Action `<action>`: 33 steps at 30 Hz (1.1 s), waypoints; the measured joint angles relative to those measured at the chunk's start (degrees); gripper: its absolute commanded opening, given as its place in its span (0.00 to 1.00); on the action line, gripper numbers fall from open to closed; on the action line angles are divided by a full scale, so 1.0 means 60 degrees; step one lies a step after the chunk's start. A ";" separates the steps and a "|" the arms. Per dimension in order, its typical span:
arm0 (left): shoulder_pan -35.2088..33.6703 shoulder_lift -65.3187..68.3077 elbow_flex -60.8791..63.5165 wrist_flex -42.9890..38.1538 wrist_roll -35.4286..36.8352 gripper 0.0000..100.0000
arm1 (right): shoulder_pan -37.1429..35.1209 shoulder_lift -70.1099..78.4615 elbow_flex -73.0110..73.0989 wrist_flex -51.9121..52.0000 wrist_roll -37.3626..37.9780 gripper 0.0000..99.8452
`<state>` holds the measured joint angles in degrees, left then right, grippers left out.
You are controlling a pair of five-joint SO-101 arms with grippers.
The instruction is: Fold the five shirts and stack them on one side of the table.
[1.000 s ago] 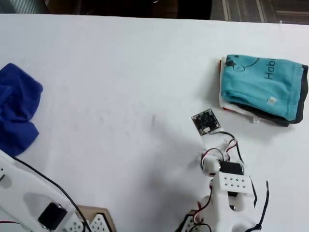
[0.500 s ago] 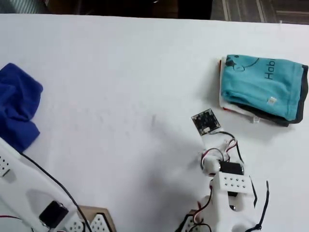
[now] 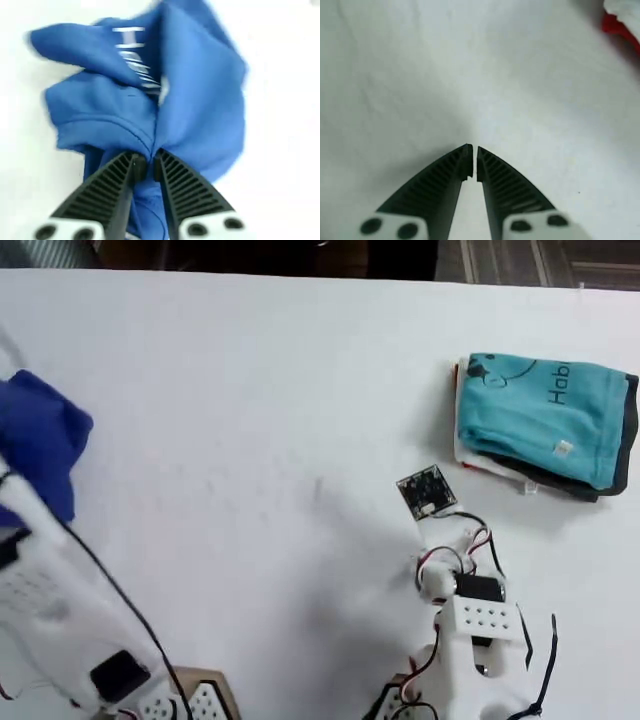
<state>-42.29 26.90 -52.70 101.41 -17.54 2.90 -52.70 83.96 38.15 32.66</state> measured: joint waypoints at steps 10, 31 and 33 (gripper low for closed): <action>0.5626 -0.5656 0.5700 -0.0161 0.0015 0.03 | 0.0000 0.0000 0.0000 0.0000 0.0000 0.02; 0.7941 -0.6300 0.6403 -0.0747 0.0234 0.20 | 0.0000 0.0000 0.0000 0.0000 -0.0293 0.02; 0.7092 -0.6300 0.6403 -0.0689 0.0234 0.20 | 0.0000 0.0000 0.0000 0.0000 -0.0337 0.02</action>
<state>0.26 -10.90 -14.29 97.27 -16.13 2.90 -52.70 83.96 38.15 30.64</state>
